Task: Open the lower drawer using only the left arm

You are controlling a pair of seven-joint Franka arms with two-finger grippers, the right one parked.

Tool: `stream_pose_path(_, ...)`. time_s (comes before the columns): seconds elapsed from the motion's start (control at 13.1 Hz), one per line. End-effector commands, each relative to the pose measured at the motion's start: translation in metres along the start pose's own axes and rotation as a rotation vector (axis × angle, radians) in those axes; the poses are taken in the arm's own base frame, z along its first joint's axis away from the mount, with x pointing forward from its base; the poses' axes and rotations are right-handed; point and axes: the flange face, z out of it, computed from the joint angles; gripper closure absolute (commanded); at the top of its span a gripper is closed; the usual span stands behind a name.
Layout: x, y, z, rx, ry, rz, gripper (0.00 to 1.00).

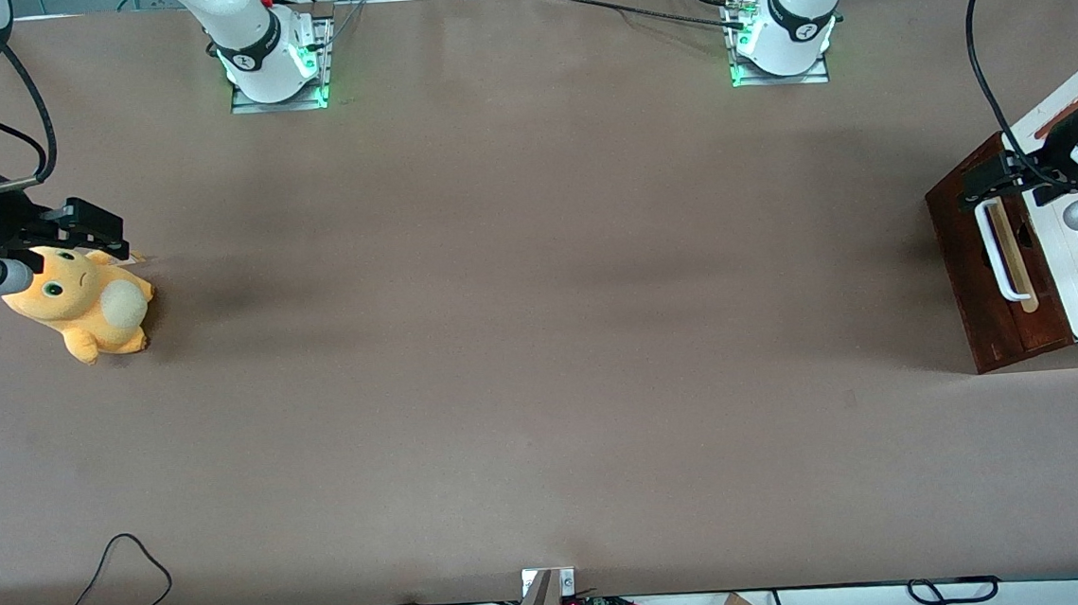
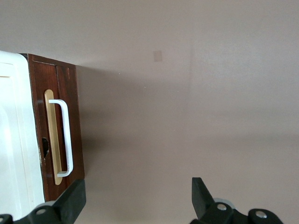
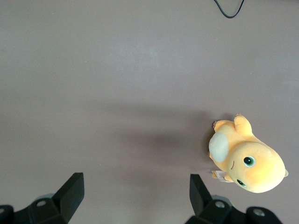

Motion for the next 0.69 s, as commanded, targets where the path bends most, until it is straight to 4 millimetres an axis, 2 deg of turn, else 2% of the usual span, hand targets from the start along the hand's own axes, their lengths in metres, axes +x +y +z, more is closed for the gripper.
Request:
stream_pose_path(0.0, -0.0033, -0.0009, -0.0095, -0.017, -0.001, 0.022, 0.0)
stream_pose_path(0.23, -0.0032, -0.0007, -0.0168, -0.014, -0.007, 0.017, 0.0)
stream_pose_path(0.61, -0.0037, 0.0009, -0.0125, -0.014, -0.021, 0.026, 0.0)
